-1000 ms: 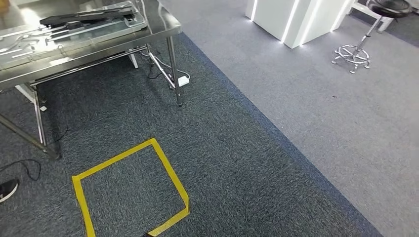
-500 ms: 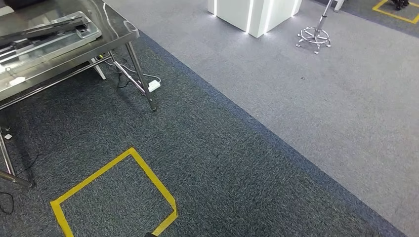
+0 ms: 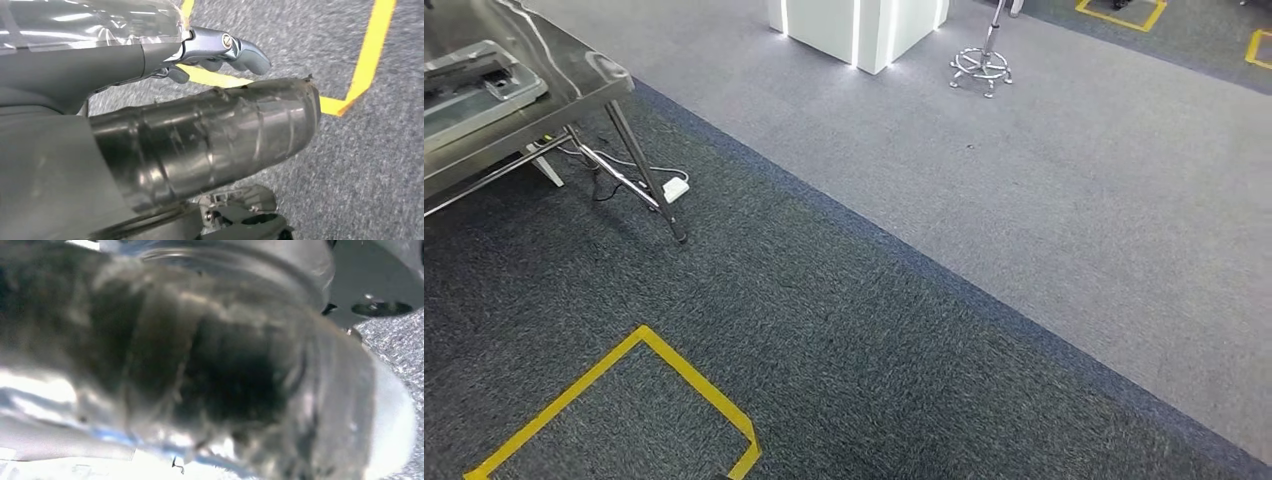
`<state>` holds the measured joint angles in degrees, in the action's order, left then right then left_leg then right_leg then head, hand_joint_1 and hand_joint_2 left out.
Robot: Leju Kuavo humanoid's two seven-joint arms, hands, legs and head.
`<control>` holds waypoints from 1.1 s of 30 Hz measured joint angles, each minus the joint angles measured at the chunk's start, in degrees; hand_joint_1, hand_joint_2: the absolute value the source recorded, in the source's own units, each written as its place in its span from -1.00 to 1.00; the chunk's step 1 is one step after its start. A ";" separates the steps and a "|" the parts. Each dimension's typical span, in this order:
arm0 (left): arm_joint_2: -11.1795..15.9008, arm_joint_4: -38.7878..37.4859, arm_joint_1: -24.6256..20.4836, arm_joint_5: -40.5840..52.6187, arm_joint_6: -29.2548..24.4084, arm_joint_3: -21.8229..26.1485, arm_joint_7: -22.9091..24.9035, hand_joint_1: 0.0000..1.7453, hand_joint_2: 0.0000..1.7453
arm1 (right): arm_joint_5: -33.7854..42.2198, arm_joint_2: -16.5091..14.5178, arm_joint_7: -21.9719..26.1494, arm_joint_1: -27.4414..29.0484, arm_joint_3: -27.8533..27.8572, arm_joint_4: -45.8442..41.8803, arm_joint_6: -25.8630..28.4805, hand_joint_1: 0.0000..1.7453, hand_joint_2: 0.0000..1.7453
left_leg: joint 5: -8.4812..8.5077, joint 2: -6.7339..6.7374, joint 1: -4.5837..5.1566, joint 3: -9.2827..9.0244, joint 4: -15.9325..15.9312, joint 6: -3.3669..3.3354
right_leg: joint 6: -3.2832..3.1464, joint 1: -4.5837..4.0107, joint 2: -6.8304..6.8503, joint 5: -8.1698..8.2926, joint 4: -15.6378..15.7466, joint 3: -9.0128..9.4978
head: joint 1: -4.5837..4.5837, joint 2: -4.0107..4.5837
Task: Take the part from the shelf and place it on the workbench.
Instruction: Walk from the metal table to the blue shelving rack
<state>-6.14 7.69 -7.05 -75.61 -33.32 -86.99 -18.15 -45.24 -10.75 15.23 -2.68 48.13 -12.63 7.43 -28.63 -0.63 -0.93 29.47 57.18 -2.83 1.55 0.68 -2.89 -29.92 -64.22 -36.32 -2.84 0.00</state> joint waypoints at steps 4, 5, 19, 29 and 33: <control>0.00 0.00 0.20 0.01 -0.01 0.00 0.01 -1.00 -1.00 | -0.01 0.00 0.07 -0.01 -0.01 0.00 -0.20 -1.00 -1.00 | -0.29 3.27 0.37 -0.08 -0.03 -0.29 | 0.57 0.23 2.50 -3.87 -10.57 -5.07 | -0.03 0.01; 0.00 0.00 0.16 0.01 -0.01 0.00 0.01 -1.00 -1.00 | -0.01 0.00 0.07 0.04 -0.01 0.00 -0.22 -1.00 -1.00 | -0.41 3.95 0.38 -0.21 -0.02 -0.22 | 0.57 0.24 2.76 -2.46 -8.84 -4.06 | -0.04 0.01; 0.00 0.00 0.21 -0.29 -0.01 -0.04 0.01 -1.00 -1.00 | -0.73 -0.09 -0.06 -0.18 -0.03 0.00 -0.74 -1.00 -1.00 | -9.04 1.08 0.29 6.75 17.09 2.61 | -2.77 -0.46 1.04 3.29 6.05 3.45 | 0.05 0.00; 0.04 0.00 0.01 -0.50 -0.01 -0.05 0.02 -1.00 -1.00 | -0.97 -0.10 -0.13 0.06 -0.03 0.02 -0.75 -1.00 -1.00 | 0.26 -1.62 0.21 1.09 1.05 0.27 | -0.47 -0.12 -2.65 2.48 3.72 1.72 | -0.04 0.00; 0.08 0.00 0.31 -0.58 -0.01 -0.06 0.04 -1.00 -1.00 | -0.97 -0.11 -0.15 -0.10 -0.03 0.02 -0.78 -1.00 -1.00 | 0.52 1.72 0.51 1.06 0.60 -0.45 | 0.12 -0.09 2.13 -3.79 -8.62 -4.20 | -0.22 0.00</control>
<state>-6.06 7.69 -6.74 -76.19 -33.33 -87.05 -18.10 -46.21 -10.86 15.08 -2.78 48.11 -12.61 6.65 -28.11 1.09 -0.43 30.54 57.78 -3.28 1.67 0.59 -0.76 -33.72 -72.85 -40.52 -3.06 0.00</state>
